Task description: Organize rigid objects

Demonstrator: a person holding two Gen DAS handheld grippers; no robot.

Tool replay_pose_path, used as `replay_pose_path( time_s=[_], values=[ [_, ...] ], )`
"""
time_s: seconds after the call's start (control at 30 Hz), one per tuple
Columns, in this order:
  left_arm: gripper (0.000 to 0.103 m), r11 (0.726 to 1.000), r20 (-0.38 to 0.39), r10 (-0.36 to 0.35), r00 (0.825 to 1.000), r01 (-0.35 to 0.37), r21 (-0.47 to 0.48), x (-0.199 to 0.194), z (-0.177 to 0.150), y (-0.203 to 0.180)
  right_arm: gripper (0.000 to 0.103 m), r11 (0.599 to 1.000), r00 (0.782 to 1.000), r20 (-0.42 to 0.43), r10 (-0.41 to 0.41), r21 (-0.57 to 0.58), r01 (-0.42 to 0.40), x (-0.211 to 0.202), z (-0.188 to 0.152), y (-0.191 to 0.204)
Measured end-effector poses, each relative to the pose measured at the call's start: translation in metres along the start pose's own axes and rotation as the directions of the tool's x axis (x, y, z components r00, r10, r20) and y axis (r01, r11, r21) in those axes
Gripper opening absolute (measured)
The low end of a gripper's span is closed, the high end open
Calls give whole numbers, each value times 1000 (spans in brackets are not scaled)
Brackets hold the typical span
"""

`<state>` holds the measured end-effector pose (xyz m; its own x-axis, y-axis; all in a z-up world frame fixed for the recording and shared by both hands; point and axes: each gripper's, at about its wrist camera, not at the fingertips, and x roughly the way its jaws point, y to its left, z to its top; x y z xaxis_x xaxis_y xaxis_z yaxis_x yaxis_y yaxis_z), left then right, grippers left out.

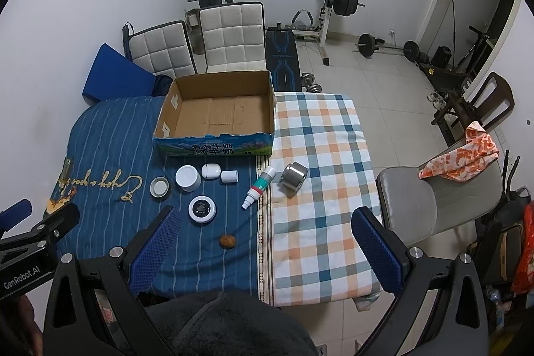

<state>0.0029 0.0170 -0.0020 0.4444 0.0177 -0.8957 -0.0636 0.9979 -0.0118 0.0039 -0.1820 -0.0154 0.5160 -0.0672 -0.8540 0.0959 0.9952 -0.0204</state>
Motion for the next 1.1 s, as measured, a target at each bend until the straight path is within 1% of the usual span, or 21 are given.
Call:
replay_pose_path(
  time_s=[0.4, 0.77, 0.93, 1.03, 1.1],
  values=[
    [103, 1000, -5, -3, 1000, 3, -13, 2, -3, 5, 103, 1000, 1000, 6, 1, -19, -1, 1, 2, 9],
    [103, 1000, -16, -12, 1000, 12, -6, 10, 2, 2, 103, 1000, 1000, 4, -2, -18, 2, 2, 4, 11],
    [103, 1000, -20, -10, 1000, 9, -15, 12, 1, 2, 103, 1000, 1000, -8, 13, -9, -13, 8, 3, 8],
    [103, 1000, -39, 1, 999, -2, -30, 24, 6, 5, 103, 999, 999, -21, 32, 14, -32, 19, 6, 0],
    [103, 999, -59, 24, 998, -26, -32, 40, 10, 7, 103, 999, 998, -37, 40, 23, -39, 30, 8, -3]
  ],
)
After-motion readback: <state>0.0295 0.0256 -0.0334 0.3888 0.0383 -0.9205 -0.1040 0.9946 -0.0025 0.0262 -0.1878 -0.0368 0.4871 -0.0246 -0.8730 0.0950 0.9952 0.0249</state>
